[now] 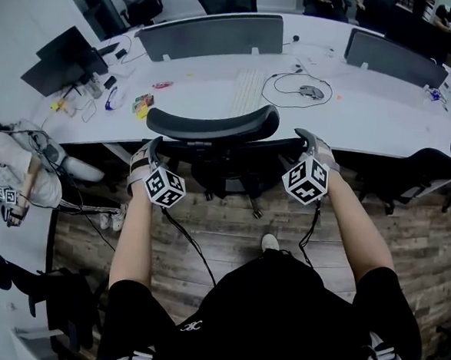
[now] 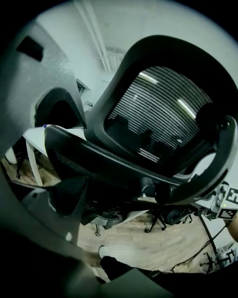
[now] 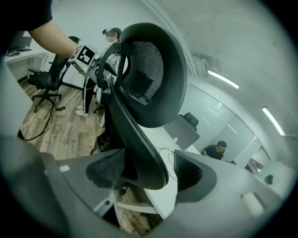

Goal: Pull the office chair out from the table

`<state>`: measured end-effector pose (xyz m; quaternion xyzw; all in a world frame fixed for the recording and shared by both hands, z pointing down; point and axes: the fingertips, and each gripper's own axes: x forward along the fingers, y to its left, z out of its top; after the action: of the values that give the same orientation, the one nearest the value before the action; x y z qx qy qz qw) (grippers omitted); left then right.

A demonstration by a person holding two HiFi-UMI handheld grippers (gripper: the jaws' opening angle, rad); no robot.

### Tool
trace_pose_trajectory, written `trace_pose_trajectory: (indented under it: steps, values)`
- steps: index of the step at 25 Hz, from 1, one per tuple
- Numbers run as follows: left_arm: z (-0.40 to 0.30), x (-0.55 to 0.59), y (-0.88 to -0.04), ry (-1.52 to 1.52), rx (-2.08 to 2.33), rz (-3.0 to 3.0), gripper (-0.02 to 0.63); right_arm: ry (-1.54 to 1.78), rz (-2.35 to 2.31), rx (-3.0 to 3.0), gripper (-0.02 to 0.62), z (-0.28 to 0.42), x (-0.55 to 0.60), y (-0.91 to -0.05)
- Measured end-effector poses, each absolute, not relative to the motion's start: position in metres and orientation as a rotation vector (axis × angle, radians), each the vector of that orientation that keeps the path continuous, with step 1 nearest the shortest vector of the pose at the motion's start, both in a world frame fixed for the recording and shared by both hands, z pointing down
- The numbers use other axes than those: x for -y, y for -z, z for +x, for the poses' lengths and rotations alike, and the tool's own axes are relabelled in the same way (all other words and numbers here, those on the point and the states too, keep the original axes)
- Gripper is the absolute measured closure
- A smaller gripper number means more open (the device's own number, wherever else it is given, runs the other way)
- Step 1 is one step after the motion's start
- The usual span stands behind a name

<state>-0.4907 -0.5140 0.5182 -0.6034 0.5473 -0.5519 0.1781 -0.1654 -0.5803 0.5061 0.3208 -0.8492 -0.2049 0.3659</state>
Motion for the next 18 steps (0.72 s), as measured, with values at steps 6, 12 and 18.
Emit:
trace_pose_trajectory:
  steps: [6,12,18]
  values:
    - [-0.497,0.535,-0.522,1.608,-1.545,-1.647,0.331,0.534,0.881,2.143,0.309,-0.164,0.601,-0.522]
    - [-0.498,0.525,-0.524,1.614,-1.533,-1.609,0.347,0.624,0.914,2.101,0.333,-0.163,0.592,-0.525]
    - [-0.489,0.509,-0.523,1.589,-1.519,-1.612,0.35,0.61,0.928,2.083,0.333,-0.155,0.581,-0.525]
